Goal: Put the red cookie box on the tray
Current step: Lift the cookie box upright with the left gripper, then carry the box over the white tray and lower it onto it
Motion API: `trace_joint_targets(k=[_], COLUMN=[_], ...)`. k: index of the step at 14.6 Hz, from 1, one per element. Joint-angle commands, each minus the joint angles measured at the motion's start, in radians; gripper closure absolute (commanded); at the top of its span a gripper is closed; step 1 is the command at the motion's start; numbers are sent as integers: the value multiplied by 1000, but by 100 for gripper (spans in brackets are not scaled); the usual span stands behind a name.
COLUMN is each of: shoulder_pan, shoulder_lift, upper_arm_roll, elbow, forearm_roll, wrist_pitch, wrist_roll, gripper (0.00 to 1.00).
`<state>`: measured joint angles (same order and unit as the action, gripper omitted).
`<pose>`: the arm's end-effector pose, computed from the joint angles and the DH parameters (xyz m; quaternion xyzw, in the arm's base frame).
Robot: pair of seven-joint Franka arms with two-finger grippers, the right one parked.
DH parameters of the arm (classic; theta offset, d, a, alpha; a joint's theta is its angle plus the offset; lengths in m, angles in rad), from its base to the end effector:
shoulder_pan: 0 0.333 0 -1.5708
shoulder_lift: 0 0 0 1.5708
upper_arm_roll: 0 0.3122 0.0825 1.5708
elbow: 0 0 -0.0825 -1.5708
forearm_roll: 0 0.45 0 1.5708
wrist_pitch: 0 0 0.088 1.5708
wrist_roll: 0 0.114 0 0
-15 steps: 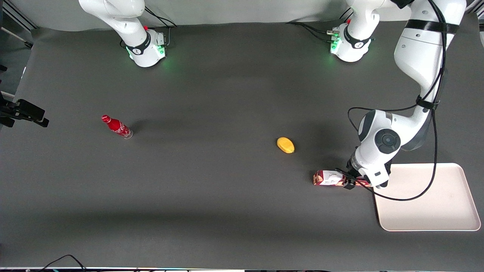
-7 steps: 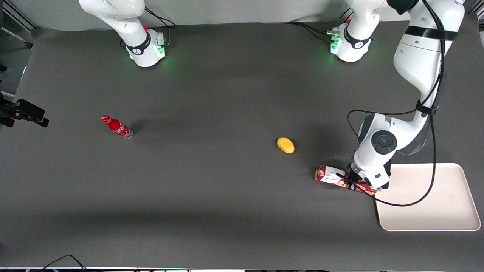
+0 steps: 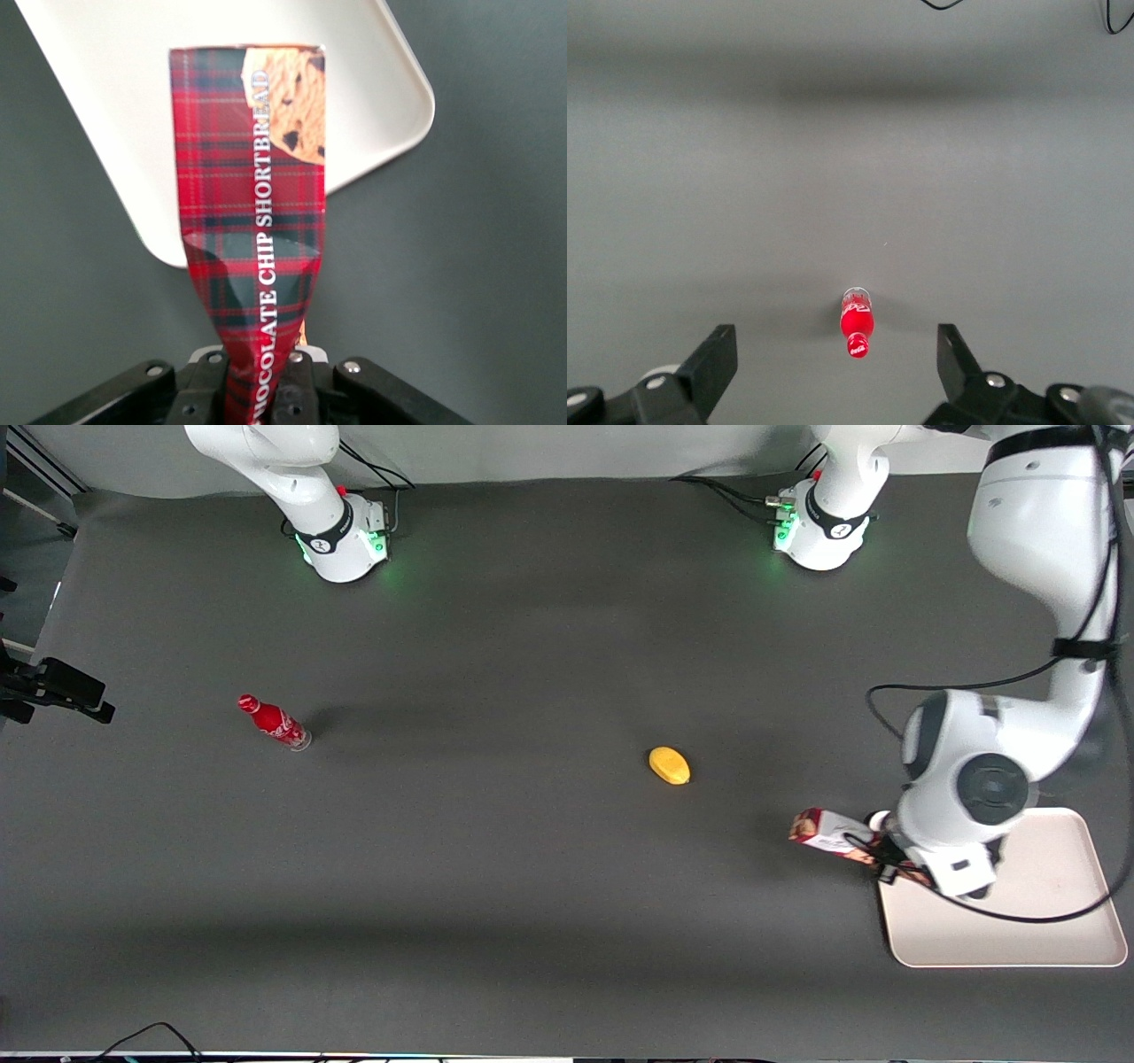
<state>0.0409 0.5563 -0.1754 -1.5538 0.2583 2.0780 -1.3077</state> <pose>0.7457 -0.0712 0.2832 -0.8584 -0.5087 -0.0356 0.0563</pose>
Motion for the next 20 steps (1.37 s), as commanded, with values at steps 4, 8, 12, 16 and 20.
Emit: trace_joint_targets(k=[4,8,12,16,20], shoulder_pan=[7,17,42,80,123], shoulder_lift=[-12,115,238,350,421], upper_arm_roll=[209,419,482,484,488], elbow=[228,335,419,440,442], forearm_roll=[-178,-287,-292,-341,-363], wrist_pitch=[-282,-277,-195,-29,89], wrist_roll=[815,1311,1591,1713,1781], gripper=[100,100,100,100,100])
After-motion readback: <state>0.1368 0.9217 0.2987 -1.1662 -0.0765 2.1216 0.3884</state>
